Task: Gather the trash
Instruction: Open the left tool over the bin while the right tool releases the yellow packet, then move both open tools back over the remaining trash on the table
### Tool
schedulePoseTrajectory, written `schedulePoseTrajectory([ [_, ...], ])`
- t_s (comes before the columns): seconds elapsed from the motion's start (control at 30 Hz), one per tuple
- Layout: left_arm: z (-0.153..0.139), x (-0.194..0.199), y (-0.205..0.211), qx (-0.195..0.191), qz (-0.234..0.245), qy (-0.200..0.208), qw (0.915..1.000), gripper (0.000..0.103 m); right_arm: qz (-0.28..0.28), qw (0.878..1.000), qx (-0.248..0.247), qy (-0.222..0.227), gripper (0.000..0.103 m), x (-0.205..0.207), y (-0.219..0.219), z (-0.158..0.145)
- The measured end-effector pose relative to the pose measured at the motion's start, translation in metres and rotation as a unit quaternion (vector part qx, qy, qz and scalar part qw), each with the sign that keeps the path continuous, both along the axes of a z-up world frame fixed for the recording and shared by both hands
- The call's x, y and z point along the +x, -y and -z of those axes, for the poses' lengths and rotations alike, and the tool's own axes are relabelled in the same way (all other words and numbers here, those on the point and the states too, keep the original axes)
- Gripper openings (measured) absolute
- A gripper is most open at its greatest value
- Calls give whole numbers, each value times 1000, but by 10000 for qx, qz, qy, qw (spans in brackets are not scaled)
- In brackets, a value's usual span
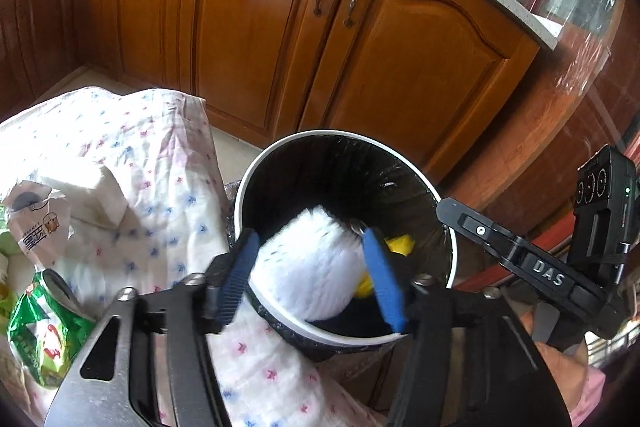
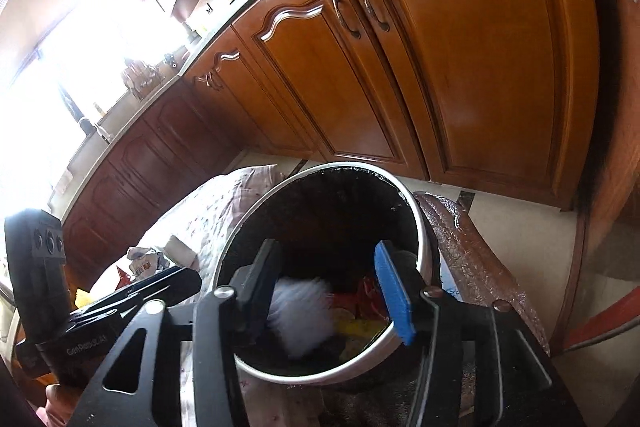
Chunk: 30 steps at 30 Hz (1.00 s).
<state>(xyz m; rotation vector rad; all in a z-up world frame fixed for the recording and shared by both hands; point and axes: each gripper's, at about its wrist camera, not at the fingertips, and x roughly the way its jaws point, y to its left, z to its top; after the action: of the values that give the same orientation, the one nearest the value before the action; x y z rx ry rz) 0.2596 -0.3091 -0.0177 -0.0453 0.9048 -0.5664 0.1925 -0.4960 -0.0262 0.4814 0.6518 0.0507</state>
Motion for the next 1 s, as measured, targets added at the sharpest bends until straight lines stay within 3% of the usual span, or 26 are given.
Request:
schedulePoseTrajectory([
  [0.17, -1, -6, -9, -99, 1, -51, 9999, 64, 47, 9999, 19, 143, 75, -9, -5, -5],
  [0.33, -1, -23, -32, -93, -71, 64, 9999, 67, -56, 9998, 62, 196, 81, -21, -22, -5],
  [0.6, 2, -47, -87, -156, -560, 50, 9983, 68, -282, 9993, 36, 254, 90, -34, -61, -6],
  [0.67, 3, -54, -104, -128, -703, 73, 9974, 68, -375, 9989, 30, 278, 97, -35, -72, -6],
  [1.0, 3, -80, -176, -90, -1283, 157, 9916, 70, -1043, 9942, -114, 217, 98, -36, -140, 0],
])
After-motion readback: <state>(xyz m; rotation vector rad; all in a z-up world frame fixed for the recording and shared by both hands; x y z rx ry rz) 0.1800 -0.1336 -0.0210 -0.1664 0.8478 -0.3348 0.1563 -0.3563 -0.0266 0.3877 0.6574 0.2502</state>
